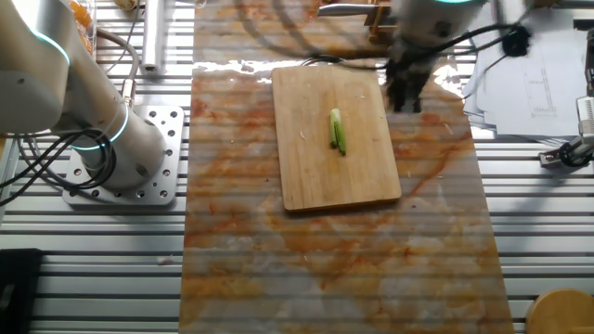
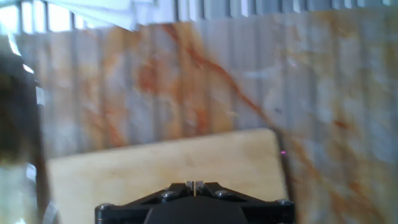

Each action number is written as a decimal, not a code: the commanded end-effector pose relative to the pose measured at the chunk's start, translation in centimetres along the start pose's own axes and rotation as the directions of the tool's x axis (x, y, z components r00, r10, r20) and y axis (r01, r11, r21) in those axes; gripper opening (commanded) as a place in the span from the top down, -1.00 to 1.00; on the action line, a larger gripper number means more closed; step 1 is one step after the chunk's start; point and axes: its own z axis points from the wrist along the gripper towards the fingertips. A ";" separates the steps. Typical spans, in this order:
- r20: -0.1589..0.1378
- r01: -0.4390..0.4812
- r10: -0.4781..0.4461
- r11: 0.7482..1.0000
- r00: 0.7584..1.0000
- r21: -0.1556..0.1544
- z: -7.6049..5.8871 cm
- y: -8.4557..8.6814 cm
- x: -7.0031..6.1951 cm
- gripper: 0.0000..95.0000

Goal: Chop the scallions

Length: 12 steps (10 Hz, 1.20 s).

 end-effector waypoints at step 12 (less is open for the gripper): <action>-0.008 0.017 -0.018 0.999 1.000 -0.029 1.7 9.3 -3.9 1.00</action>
